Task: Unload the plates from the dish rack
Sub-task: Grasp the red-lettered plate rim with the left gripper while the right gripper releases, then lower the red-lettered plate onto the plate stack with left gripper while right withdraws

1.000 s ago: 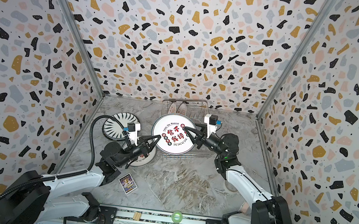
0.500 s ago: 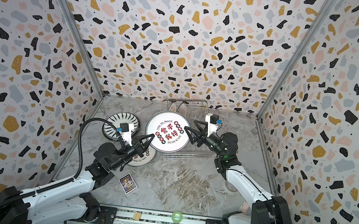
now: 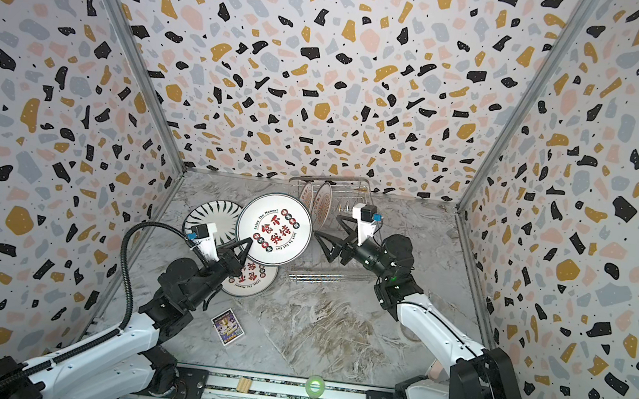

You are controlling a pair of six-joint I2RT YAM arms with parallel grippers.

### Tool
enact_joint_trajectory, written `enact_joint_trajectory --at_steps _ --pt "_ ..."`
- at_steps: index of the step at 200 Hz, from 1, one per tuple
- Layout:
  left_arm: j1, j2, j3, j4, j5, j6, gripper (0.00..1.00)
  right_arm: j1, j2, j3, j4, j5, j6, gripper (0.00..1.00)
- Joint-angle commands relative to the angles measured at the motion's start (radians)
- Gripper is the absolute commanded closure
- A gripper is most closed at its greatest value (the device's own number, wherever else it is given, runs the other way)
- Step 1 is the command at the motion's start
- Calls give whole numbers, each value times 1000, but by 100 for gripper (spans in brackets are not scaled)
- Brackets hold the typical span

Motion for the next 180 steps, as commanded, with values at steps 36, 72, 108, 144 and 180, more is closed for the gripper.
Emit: enact_joint_trajectory --at_steps 36,72,108,144,180 --pt "59 -94 -52 17 -86 -227 100 128 54 146 -125 111 -163 1" --pt "153 -124 -83 -73 -105 -412 100 210 86 156 -129 111 -247 1" --pt "167 -139 -92 -191 -108 -489 100 246 147 185 -174 150 -265 1" --pt "172 -70 -29 -377 -57 -481 100 248 210 210 -194 114 -260 1" --pt "173 -65 -72 -362 -67 -538 100 255 230 192 -169 99 -266 1"
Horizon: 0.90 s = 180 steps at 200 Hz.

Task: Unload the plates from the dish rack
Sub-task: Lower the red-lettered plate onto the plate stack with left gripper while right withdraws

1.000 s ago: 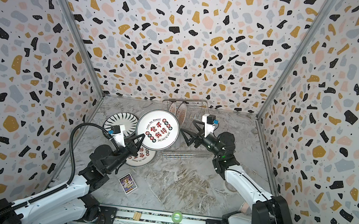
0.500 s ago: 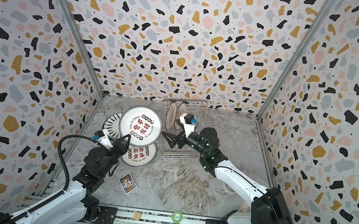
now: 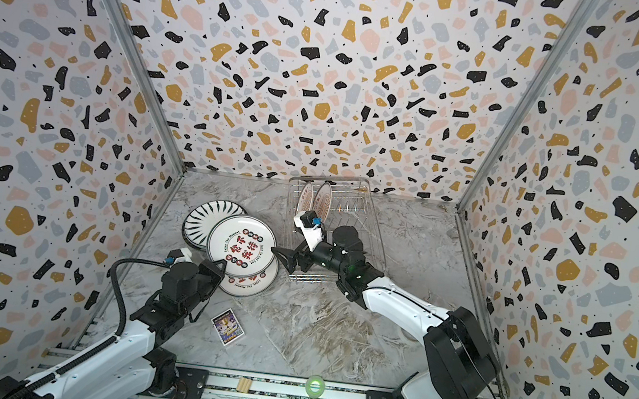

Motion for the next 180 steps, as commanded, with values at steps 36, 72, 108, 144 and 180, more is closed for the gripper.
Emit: enact_joint_trajectory --at_steps 36,72,108,144,180 --pt "4 -16 -33 31 28 -128 100 22 6 8 5 3 -53 1" --pt "4 -33 -38 -24 59 -156 100 35 29 15 9 18 -71 1" --pt "4 -19 -27 -83 67 -146 100 63 47 23 18 96 -86 0" --pt "4 25 -22 -74 81 -133 100 78 64 33 -5 136 -103 0" --pt "1 53 4 -94 61 -117 99 80 85 34 -1 153 -100 0"
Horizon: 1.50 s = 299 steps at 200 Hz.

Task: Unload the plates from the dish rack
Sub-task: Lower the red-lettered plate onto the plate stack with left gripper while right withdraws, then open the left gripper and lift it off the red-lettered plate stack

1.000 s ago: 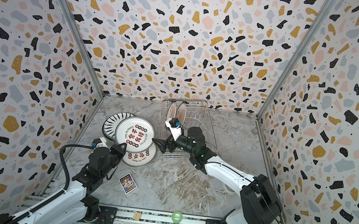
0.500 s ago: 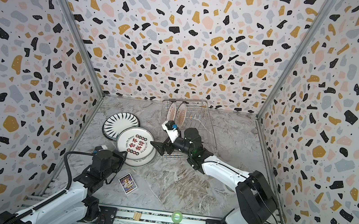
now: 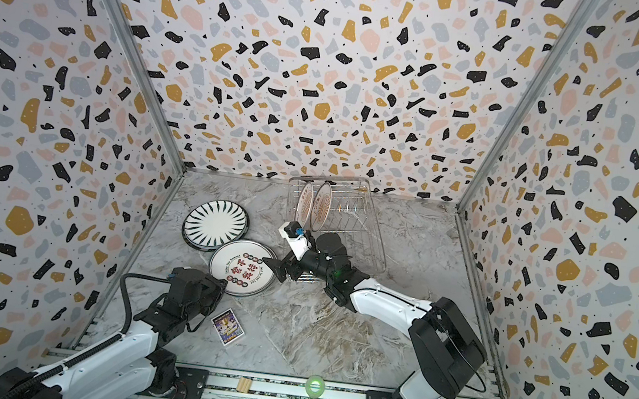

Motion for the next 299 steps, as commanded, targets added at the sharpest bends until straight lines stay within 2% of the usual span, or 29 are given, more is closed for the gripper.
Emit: enact_joint_trajectory --at_steps 1,11,37,52,59,96,133,162,184,196,266,281,299 --pt "1 1 48 36 -4 23 98 5 5 33 -1 32 -13 0" --pt "1 -1 42 38 -6 23 91 5 10 36 -3 38 -13 0" --pt "1 12 30 59 -16 12 81 5 17 37 -3 59 -16 0" --pt "1 26 44 46 -20 29 61 5 22 40 -4 65 -17 0" --pt "1 32 49 37 -24 37 55 5 23 40 -6 67 -19 0" --pt "1 15 77 -36 -119 78 52 5 19 35 -8 93 -26 0" --pt "1 41 103 -50 -138 122 34 4 3 25 -14 113 -33 0" --pt "1 19 102 -51 -155 132 33 5 -4 22 -11 120 -32 0" --pt "1 -8 111 -93 -210 153 44 4 -7 20 -11 125 -34 0" --pt "1 -17 97 -95 -234 142 44 4 -10 16 -11 128 -36 1" --pt "-6 -13 51 -11 -174 124 49 5 -27 2 -6 149 -38 1" --pt "-11 -19 34 9 -166 120 46 5 -28 -1 -6 154 -38 1" --pt "-11 -11 47 -13 -171 144 34 4 -29 -1 -6 158 -38 1"
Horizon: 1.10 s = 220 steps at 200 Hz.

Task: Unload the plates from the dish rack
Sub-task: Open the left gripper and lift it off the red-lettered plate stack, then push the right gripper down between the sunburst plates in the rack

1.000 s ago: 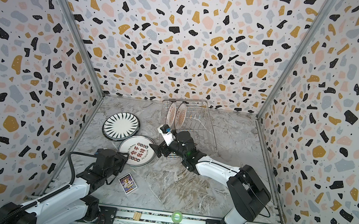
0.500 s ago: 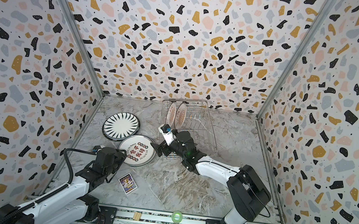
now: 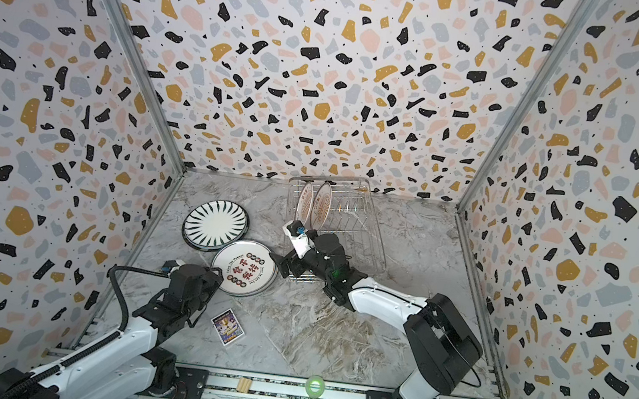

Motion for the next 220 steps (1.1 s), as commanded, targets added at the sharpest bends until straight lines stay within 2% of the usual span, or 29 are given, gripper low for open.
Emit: enact_joint_trajectory --at_steps 1,15,52,60,72,78,112,138,151,175,189,220 --pt "-6 -2 0 37 8 22 34 4 -54 -1 3 14 -12 1" --pt "-6 5 16 10 -7 31 30 4 -55 -1 3 15 -12 1" --pt "-6 -11 25 9 -26 46 28 4 -67 -6 2 14 -12 1" --pt "-6 -23 36 -2 -42 67 20 4 -75 -11 7 12 -10 1" --pt "-6 -46 53 1 -53 121 3 1 -88 -18 17 21 0 0" --pt "-6 -60 58 13 -54 151 0 -2 -95 -19 20 31 9 0" --pt "-6 -121 63 130 -59 239 0 -43 -121 -1 -4 125 108 1" --pt "-6 -98 33 401 83 329 0 -46 -118 70 -107 320 193 1" --pt "-6 -64 13 535 138 331 0 -53 -112 107 -161 354 215 1" --pt "-7 1 39 666 207 372 0 -74 -94 159 -245 365 243 1" --pt "-12 25 50 754 249 384 0 -76 -65 227 -328 450 261 1" --pt "-42 52 94 809 263 472 0 -101 -31 299 -381 499 254 1"
